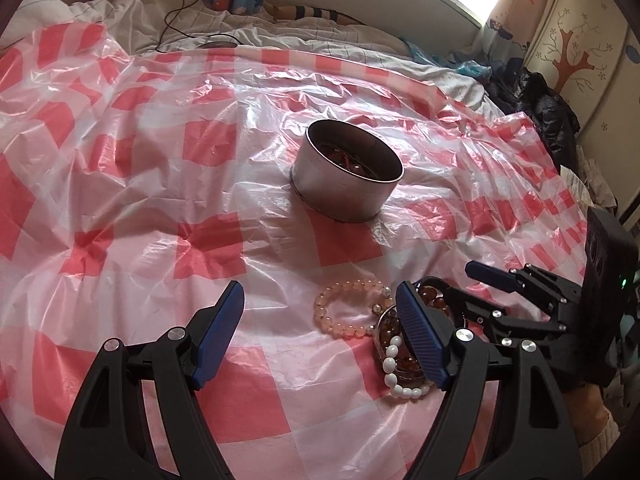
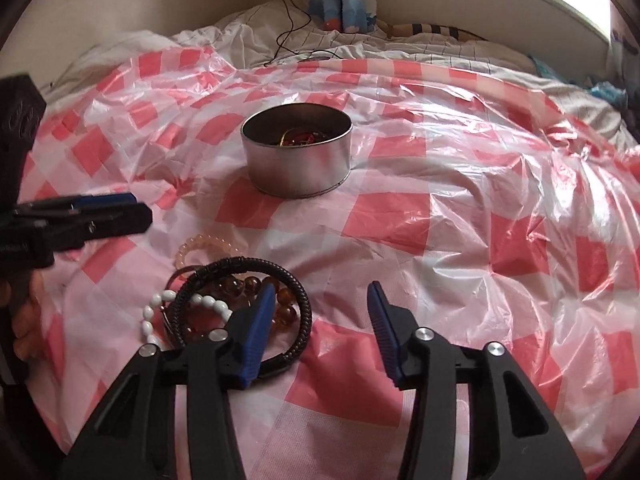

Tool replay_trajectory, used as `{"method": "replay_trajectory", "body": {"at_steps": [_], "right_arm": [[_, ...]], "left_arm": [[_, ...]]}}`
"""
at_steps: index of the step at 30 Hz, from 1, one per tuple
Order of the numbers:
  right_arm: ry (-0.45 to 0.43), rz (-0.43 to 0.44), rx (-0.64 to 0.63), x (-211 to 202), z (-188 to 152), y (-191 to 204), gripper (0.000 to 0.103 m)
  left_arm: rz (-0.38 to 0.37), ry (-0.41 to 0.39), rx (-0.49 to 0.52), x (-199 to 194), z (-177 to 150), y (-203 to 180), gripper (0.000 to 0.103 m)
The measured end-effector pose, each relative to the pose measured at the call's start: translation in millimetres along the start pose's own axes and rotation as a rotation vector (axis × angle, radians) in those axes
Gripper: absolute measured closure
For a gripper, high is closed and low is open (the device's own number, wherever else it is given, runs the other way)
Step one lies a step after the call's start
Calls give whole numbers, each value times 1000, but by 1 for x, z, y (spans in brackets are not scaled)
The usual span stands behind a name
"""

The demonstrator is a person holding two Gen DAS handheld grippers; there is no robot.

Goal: Organize jewelry
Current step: 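Lift the black cord bracelet with the right tool, then grasp the white bead bracelet with the left tool while the right tool holds the black cord bracelet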

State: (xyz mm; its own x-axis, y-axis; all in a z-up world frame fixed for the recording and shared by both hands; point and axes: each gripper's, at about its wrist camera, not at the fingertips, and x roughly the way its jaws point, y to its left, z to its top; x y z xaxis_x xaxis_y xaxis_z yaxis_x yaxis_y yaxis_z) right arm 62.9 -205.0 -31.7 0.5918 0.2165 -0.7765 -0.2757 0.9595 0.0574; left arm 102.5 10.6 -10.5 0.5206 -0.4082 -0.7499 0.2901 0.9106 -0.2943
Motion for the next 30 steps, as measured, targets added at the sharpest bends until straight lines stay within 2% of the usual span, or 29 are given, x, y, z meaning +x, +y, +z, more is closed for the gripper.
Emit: {"method": "replay_trajectory", "body": {"at_steps": [2,3,5,8,9,13,15,19,20,21,22,23,24,27,30], "right_arm": [[19,9,-29,7,-1,6,78],[25,20,-49,9,-1,10,88],[27,12,-78,8,-1,16,92],[31,6,-44,4,-3,9,95],[31,-13,-25,2,-4,2,96],[19,-5,101,-7,-4,-30,96],[17,-3,124,-7,-2,-35,96],[41,-2,119,-1,-2,-30,95],[45,-6,117,1,-3,-29,95],[51,-8,112,2,-2,-28,93],[54,-10,112,3,-2,-28,82],[50,-11,114,3,-3,-29,74],[46,-10,115,3,-3,-29,61],[46,-15,104,4,-3,-27,57],[60,-15,99,8,-4,-27,57]], "left_arm": [[-7,-3,-3,-1,0,1,29],[-10,-2,6,-1,0,-1,29],[-13,2,33,0,-1,-6,29],[-11,9,120,-3,-8,-20,29],[-12,14,168,-4,-11,-27,29],[-17,44,378,-5,-31,-52,29],[-28,73,416,-2,-38,-58,29],[-63,78,415,0,-43,-62,29],[-83,77,400,1,-43,-62,32],[-105,86,385,2,-42,-62,44],[-119,101,375,4,-42,-61,62],[-119,119,372,8,-42,-61,70],[-104,128,378,10,-44,-61,78],[-100,150,379,12,-45,-59,91],[-115,156,357,9,-44,-51,95]]}}
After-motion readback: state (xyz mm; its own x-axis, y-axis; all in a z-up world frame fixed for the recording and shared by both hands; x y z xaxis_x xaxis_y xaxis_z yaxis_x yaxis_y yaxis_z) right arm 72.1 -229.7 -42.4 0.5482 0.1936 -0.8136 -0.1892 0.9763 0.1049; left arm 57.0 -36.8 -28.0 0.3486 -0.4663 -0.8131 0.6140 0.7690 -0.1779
